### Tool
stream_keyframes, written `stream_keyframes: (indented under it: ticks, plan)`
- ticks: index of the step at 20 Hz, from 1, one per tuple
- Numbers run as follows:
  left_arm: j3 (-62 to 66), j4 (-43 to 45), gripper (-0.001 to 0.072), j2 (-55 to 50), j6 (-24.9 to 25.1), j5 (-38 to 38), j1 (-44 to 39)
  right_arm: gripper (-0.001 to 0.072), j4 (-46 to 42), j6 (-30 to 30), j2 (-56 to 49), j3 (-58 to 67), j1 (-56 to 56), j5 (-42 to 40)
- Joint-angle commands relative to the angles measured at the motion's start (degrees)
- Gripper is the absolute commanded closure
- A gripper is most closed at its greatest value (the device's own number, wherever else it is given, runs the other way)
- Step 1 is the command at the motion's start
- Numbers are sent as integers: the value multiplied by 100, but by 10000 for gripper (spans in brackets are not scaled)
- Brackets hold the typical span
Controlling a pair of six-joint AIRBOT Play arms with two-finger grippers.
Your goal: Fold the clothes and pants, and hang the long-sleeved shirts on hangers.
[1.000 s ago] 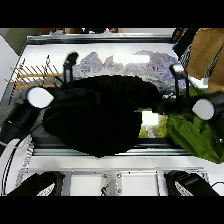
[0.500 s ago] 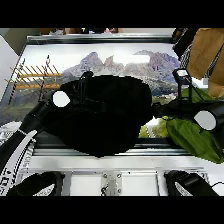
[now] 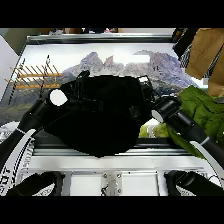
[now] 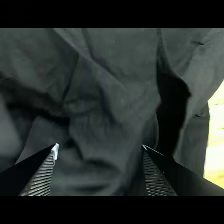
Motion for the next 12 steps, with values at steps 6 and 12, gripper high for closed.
stream_keyframes:
  ticks: [6,12]
  plan:
    - [-2,-13,696,-2,-105,-17,4,142,-807,1095,-728,72,118,-232]
    - [4,-11,696,111,-101,-372,162,582,-1908,1633,-485,81,0,-149]
